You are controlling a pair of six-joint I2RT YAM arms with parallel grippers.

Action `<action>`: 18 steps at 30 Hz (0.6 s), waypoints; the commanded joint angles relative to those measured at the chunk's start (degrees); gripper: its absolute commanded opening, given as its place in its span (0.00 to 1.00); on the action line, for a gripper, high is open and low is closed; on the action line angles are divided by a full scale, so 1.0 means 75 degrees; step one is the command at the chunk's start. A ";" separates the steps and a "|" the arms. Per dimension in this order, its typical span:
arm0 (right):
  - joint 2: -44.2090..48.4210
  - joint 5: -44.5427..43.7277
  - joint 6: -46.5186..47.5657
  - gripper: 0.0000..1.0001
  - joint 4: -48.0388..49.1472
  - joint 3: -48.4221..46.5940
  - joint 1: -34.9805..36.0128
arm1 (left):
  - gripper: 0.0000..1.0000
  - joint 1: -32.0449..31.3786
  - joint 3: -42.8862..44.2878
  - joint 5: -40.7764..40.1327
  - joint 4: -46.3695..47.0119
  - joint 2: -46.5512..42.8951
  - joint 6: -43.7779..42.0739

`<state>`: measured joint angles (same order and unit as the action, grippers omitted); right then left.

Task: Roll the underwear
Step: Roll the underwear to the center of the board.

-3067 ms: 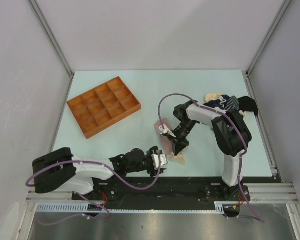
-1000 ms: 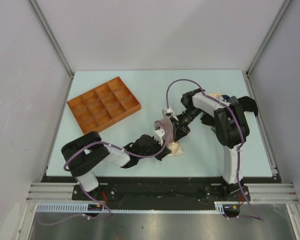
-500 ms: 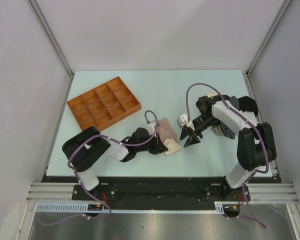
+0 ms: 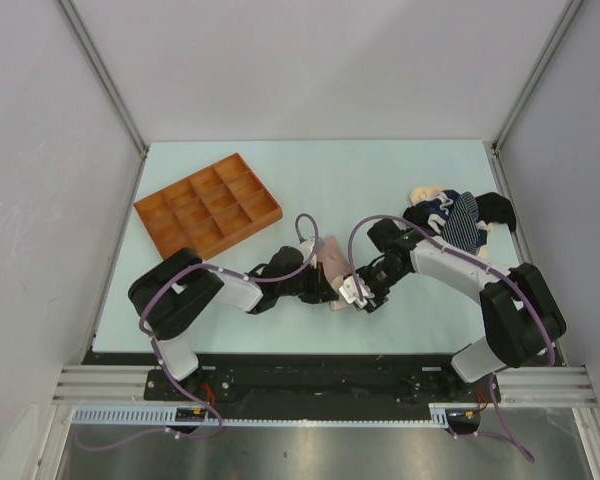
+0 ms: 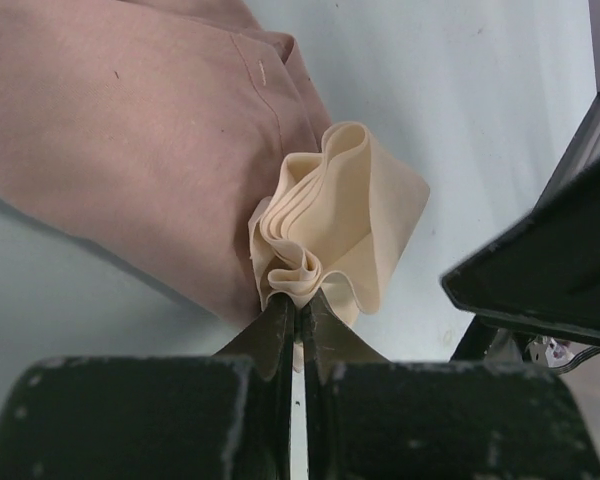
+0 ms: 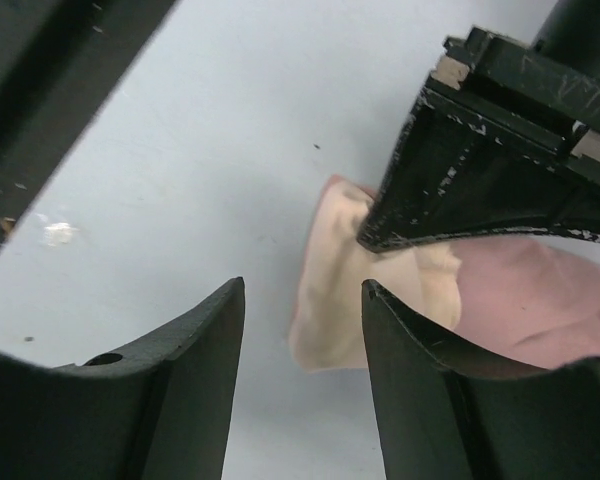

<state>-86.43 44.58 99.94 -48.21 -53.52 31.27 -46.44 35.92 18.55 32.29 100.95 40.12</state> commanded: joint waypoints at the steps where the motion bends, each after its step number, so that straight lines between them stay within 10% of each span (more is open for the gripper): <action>1: -0.0205 -0.0728 -0.0352 0.54 0.1316 0.0151 0.0167 | 0.00 0.0133 0.0214 0.0211 -0.0087 0.0239 0.0041; 12: -0.1014 -0.2005 -0.0610 0.54 0.2278 0.0455 0.0600 | 0.01 0.0250 0.0179 0.0234 0.0170 0.0228 0.0287; 18: -0.1307 -0.2603 -0.0599 0.45 0.2397 0.0561 0.0753 | 0.28 0.0344 -0.0476 -0.0104 0.0885 -0.0439 0.0685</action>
<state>-93.08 31.64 95.53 -32.27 -50.94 35.99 -44.86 35.55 20.58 34.02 101.84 42.37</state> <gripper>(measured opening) 0.484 0.166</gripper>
